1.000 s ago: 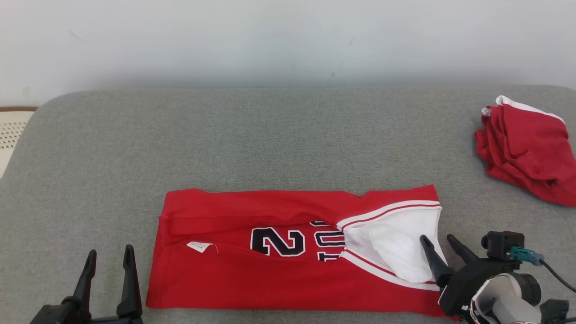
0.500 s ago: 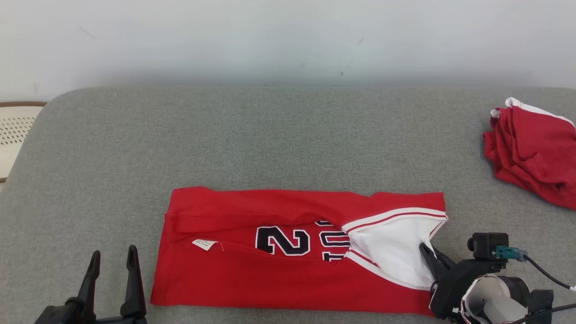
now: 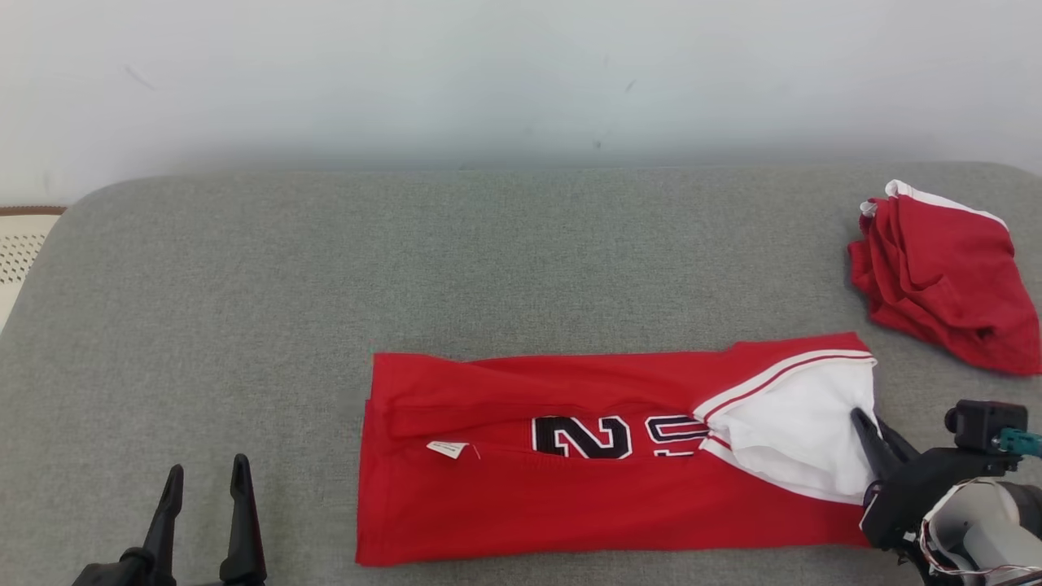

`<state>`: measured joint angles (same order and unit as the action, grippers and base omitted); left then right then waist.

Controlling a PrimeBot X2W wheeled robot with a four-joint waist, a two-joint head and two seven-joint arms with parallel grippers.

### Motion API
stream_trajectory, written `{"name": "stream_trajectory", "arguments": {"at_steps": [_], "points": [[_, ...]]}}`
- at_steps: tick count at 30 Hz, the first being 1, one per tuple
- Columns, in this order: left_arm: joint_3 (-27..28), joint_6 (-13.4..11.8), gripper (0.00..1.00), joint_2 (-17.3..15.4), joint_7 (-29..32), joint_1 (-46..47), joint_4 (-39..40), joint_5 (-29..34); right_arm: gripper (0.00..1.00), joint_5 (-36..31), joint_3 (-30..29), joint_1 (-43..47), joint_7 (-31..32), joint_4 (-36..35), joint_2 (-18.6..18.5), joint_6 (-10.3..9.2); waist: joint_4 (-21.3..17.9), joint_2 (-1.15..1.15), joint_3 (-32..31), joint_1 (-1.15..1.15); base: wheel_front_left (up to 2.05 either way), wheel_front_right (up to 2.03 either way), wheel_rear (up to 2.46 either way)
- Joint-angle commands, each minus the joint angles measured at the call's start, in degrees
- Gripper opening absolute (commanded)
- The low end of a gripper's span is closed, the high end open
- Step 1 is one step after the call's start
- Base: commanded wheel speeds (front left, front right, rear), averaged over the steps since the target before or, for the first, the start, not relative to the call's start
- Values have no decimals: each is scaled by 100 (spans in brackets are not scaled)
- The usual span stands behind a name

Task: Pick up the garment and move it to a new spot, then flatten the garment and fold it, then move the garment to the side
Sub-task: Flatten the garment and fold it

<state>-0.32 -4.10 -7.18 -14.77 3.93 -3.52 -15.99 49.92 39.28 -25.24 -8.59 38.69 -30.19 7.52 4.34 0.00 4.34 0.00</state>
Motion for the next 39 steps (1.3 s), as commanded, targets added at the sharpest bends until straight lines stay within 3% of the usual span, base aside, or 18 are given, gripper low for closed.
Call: {"name": "stream_trajectory", "arguments": {"at_steps": [1, 7, 15, 22, 28, 39], "points": [[28, 22, 100, -1, -47, -80, -21, 25, 0, 12, -19, 49, -25, -38, -54, -6, -21, 0, -19, 0, 0, 0, 0], [105, 62, 100, 57, -48, -137, -38, 46, 0, 392, -25, 196, 102, -772, -55, -6, -93, 0, -69, 0, 0, 0, 0], [175, 145, 100, 119, -48, -153, -107, 88, 0, 1266, 224, 430, 443, -2520, -215, -4, -100, 0, -150, 0, 0, 0, 0], [153, 210, 100, 170, -47, -115, -154, 121, 0, 1729, 551, 439, 706, -3414, -29, -3, 34, 0, -208, 0, 0, 0, 0], [102, 248, 100, 222, -47, -43, -181, 158, 0, 1790, 828, 164, 830, -3419, 394, -2, 204, 0, -170, 0, 0, 0, 0], [-101, 342, 100, 320, -47, 147, -379, 182, 0, 1690, 1206, -490, 1014, -2436, 1193, -2, 583, 0, -110, 0, 0, 0, 0]]}}
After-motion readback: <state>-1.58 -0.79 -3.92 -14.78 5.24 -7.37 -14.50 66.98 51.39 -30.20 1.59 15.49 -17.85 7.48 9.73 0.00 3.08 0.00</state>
